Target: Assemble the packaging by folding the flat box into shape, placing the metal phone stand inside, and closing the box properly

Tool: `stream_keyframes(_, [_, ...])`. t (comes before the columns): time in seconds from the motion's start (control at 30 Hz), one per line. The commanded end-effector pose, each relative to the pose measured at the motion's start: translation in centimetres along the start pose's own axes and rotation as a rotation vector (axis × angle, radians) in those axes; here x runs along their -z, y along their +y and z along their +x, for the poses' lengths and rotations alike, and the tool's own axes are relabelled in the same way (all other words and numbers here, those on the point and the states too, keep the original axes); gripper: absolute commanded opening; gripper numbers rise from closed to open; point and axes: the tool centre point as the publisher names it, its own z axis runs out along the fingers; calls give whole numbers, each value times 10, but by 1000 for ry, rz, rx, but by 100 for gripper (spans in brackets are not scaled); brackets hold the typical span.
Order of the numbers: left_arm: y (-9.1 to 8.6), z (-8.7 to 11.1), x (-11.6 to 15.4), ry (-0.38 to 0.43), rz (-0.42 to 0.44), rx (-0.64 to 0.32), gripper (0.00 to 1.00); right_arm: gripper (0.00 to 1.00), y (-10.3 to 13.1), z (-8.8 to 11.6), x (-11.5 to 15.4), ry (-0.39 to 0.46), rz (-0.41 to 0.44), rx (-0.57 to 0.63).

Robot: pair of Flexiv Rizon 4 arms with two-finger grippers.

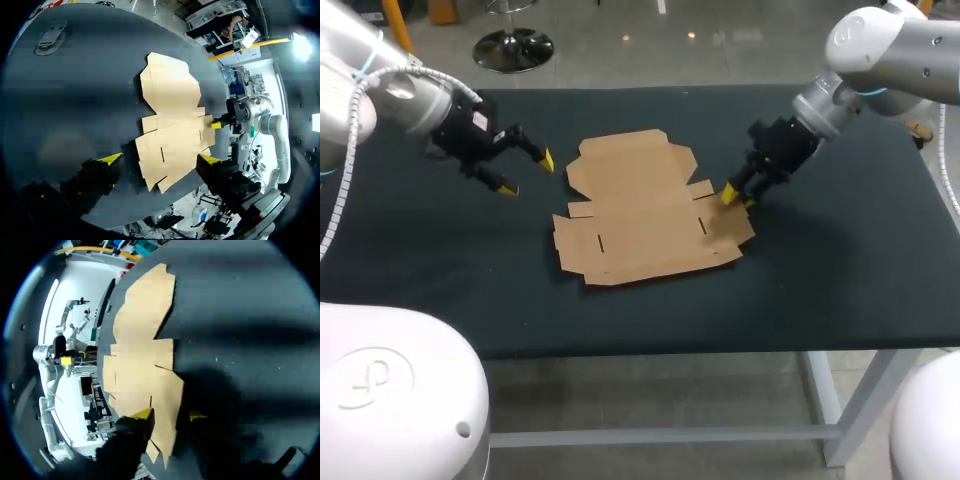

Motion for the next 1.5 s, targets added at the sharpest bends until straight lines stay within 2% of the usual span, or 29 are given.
stream_keyframes(0.03, [-1, 0, 0, -2, -3, 3, 100, 2, 6, -4, -2, 53, 103, 10])
stream_keyframes(0.3, [2, -1, 1, 0, -1, 1, 100, 0, -8, 6, -5, 87, 37, 4])
stream_keyframes(0.57, [5, -3, 1, 8, -5, -8, 100, 0, -25, 16, -10, 119, -79, -57])
stream_keyframes(0.73, [9, -3, 2, 6, -7, -14, 100, 0, -31, 22, -17, 149, -116, -83])
stream_keyframes(1.03, [14, -4, 4, 5, -6, -19, 100, 0, -42, 30, -26, 137, -219, -120])
stream_keyframes(1.5, [17, -5, 5, 7, -13, -24, 100, 0, -56, 38, -34, 184, -233, -128])
